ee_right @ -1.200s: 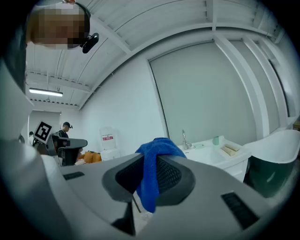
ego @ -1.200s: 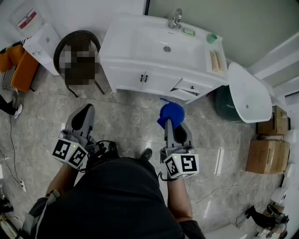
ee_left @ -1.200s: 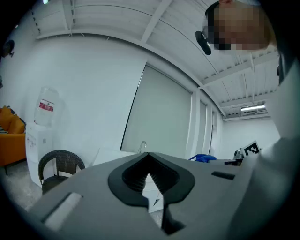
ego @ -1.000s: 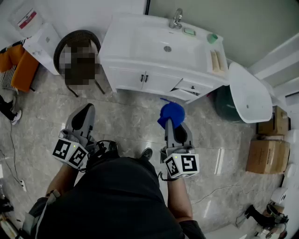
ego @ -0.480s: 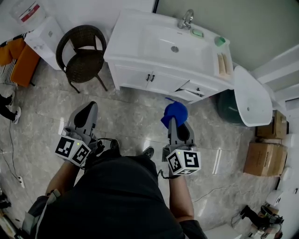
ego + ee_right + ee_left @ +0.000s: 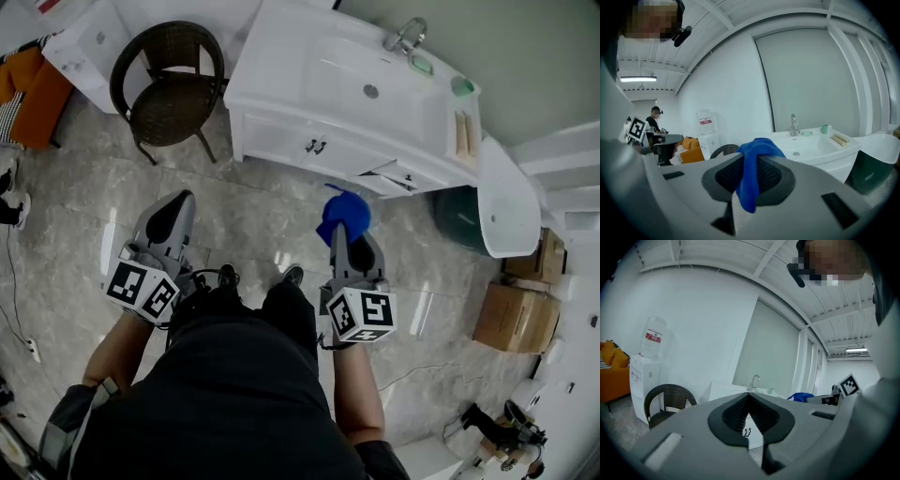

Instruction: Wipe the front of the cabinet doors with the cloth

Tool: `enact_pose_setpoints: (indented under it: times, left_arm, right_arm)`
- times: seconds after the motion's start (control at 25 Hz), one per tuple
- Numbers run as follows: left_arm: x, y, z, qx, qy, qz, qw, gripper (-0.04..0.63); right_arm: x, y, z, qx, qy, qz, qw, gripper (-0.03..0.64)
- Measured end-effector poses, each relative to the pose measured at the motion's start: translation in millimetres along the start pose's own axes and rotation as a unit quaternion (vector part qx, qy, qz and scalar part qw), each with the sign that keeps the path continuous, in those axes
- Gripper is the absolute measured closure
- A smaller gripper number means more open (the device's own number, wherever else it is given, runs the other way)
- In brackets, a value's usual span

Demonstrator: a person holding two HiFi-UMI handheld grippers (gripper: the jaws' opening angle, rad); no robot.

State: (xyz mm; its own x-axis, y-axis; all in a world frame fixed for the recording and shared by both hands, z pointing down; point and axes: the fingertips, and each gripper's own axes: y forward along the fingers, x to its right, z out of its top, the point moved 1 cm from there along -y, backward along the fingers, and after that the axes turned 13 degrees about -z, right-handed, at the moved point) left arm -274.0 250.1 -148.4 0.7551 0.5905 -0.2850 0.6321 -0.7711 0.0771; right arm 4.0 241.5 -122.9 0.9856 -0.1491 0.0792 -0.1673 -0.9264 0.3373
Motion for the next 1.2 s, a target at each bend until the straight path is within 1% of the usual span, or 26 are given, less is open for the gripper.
enact_pose_setpoints:
  times: [0.16, 0.24, 0.4, 0.52, 0.64, 0.72, 0.8, 0.88, 0.96, 1.0, 1.08, 1.16, 1.2]
  left_arm:
    - [-20, 24, -11, -0.015, -0.002, 0.026, 0.9995, 0.597]
    - [-26, 40, -18, -0.022, -0.002, 0.041, 0.9989, 0.597]
    - [-32, 73, -28, -0.028, -0.017, 0.081, 0.9961, 0.596]
    - [-39, 102, -39, -0.047, -0.014, 0.103, 0.9935, 0.597]
    - [-50, 124, -60, -0.073, -0.01, 0.11, 0.9912, 0.597]
    - [-60, 134, -75, -0.084, -0.017, 0.109, 0.9903, 0.597]
    - [-76, 143, -89, -0.084, -0.031, 0.106, 0.9903, 0.597]
    - [-97, 154, -105, -0.084, -0.043, 0.101, 0.9904, 0.597]
    - [-120, 166, -126, -0.093, -0.047, 0.09, 0.9904, 0.597]
    - [-130, 170, -137, -0.101, -0.046, 0.083, 0.9903, 0.597]
    - [-146, 176, -159, -0.123, -0.029, 0.062, 0.99, 0.597]
    - [-156, 177, -177, -0.145, -0.01, 0.035, 0.9888, 0.597]
    - [-160, 174, -186, -0.152, -0.008, 0.024, 0.988, 0.597]
  right_arm:
    - [2, 36, -17, -0.026, -0.021, 0.03, 0.999, 0.56]
    - [9, 60, -28, -0.036, -0.019, 0.048, 0.998, 0.56]
    - [20, 110, -45, -0.058, -0.017, 0.095, 0.994, 0.56]
    - [22, 147, -56, -0.074, -0.029, 0.134, 0.988, 0.56]
    - [17, 181, -71, -0.089, -0.042, 0.155, 0.983, 0.56]
    - [7, 200, -82, -0.098, -0.051, 0.165, 0.98, 0.56]
    - [-9, 225, -96, -0.101, -0.06, 0.171, 0.978, 0.56]
    - [-27, 256, -118, -0.11, -0.068, 0.173, 0.976, 0.56]
    - [-43, 288, -146, -0.129, -0.073, 0.169, 0.974, 0.56]
    - [-51, 302, -161, -0.138, -0.074, 0.164, 0.974, 0.56]
    - [-66, 326, -187, -0.153, -0.066, 0.154, 0.974, 0.559]
    - [-83, 348, -213, -0.17, -0.045, 0.15, 0.973, 0.56]
    - [-93, 358, -227, -0.18, -0.032, 0.152, 0.971, 0.558]
